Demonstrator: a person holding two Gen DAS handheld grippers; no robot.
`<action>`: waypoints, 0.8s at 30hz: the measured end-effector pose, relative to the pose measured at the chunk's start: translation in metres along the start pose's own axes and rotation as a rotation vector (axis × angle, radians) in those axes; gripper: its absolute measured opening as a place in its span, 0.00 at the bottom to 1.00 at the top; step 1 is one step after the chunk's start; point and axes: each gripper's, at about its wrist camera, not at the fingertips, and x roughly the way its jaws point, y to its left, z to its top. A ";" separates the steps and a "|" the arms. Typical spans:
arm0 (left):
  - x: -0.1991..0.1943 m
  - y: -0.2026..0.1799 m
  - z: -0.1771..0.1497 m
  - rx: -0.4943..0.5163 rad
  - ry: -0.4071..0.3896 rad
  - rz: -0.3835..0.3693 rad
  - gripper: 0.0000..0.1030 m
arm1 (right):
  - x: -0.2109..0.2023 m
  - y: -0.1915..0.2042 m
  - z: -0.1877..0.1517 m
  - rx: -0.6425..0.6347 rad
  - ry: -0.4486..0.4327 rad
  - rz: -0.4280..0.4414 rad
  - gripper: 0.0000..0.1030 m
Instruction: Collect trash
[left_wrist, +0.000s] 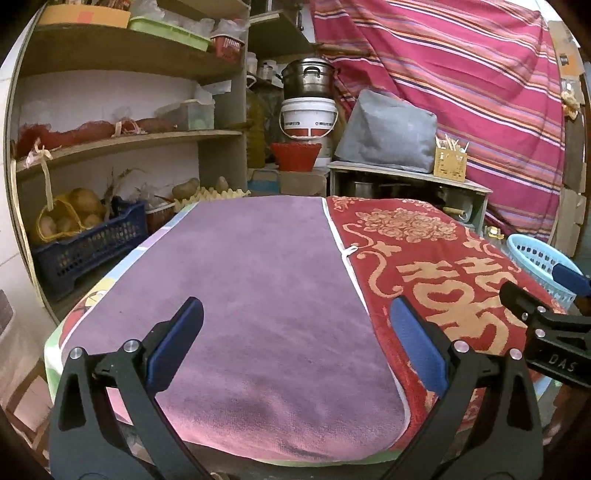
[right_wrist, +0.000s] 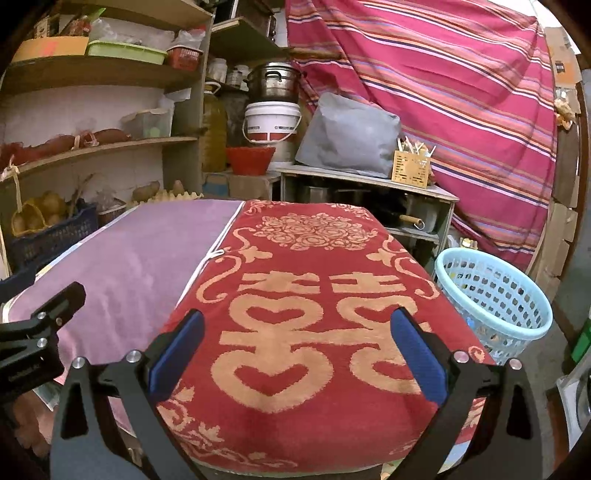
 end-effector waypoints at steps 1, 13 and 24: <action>0.000 0.000 0.000 0.001 -0.002 0.000 0.95 | 0.000 0.001 0.000 -0.002 -0.002 -0.002 0.95; -0.010 -0.002 0.004 0.017 -0.054 -0.028 0.95 | 0.001 0.000 0.001 -0.003 -0.012 -0.012 0.95; -0.011 -0.002 0.006 0.001 -0.056 -0.051 0.95 | -0.002 -0.001 0.003 -0.008 -0.028 -0.019 0.95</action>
